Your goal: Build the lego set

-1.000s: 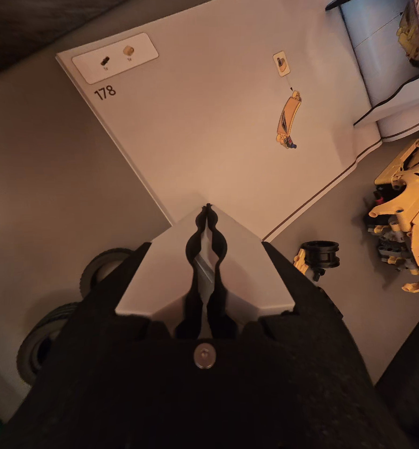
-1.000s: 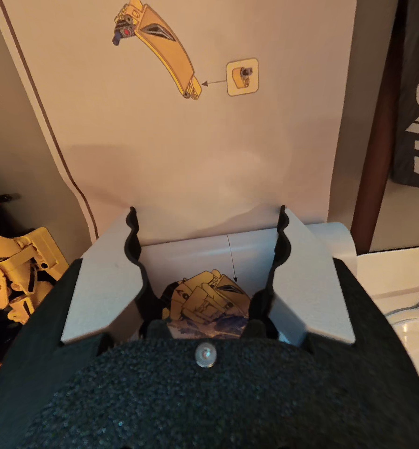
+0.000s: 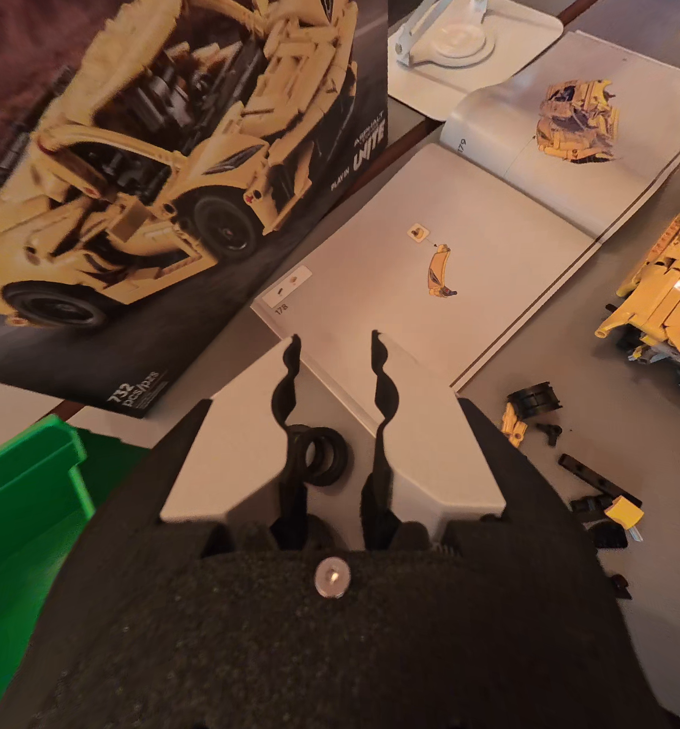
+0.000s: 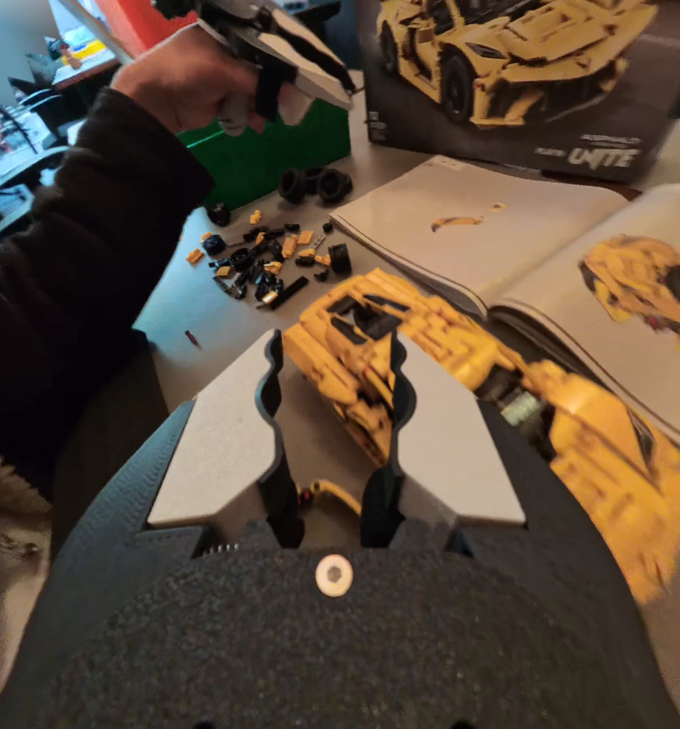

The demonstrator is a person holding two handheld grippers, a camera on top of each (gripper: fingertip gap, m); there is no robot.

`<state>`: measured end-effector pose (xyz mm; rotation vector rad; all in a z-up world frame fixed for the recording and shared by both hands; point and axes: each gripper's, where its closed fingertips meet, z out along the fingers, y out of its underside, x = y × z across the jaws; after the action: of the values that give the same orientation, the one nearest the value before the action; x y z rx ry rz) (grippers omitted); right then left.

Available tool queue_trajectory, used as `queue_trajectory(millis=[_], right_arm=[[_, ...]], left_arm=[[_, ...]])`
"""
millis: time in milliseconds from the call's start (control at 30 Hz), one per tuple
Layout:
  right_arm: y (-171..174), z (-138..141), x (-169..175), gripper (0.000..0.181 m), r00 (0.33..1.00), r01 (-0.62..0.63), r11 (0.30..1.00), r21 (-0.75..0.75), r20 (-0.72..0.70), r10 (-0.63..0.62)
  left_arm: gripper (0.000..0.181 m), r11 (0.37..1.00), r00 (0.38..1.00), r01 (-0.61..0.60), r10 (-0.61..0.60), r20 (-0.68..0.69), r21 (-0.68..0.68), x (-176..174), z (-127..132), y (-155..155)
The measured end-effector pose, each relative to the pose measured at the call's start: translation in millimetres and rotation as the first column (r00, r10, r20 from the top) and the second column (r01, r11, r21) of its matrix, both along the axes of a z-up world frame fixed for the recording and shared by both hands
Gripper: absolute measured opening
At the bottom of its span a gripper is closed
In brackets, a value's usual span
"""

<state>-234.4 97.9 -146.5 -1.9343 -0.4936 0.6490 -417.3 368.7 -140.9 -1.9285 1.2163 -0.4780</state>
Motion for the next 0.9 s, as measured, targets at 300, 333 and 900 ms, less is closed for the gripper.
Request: queue_trajectory(millis=[300, 333, 900], right_arm=[[-81.3, -34.3, 181.0, 0.047, 0.855, 0.493, 0.87, -0.013, 0.189, -0.482], [-92.0, -39.0, 203.9, 0.044, 0.823, 0.54, 0.841, -0.026, 0.223, -0.522], [-131.1, -91.1, 300.7, 0.017, 0.764, 0.589, 0.791, -0.168, 0.437, -0.475]], left_arm=[[0.036, 0.997, 0.998, -0.056, 0.054, 0.038, 0.059, 1.6, 34.1, -3.5], [0.036, 0.998, 0.998, -0.054, 0.052, 0.037, 0.035, 6.5, 31.3, -4.3], [0.036, 0.994, 1.0, 0.002, -0.004, -0.02, -0.109, 38.7, -2.4, -11.8]])
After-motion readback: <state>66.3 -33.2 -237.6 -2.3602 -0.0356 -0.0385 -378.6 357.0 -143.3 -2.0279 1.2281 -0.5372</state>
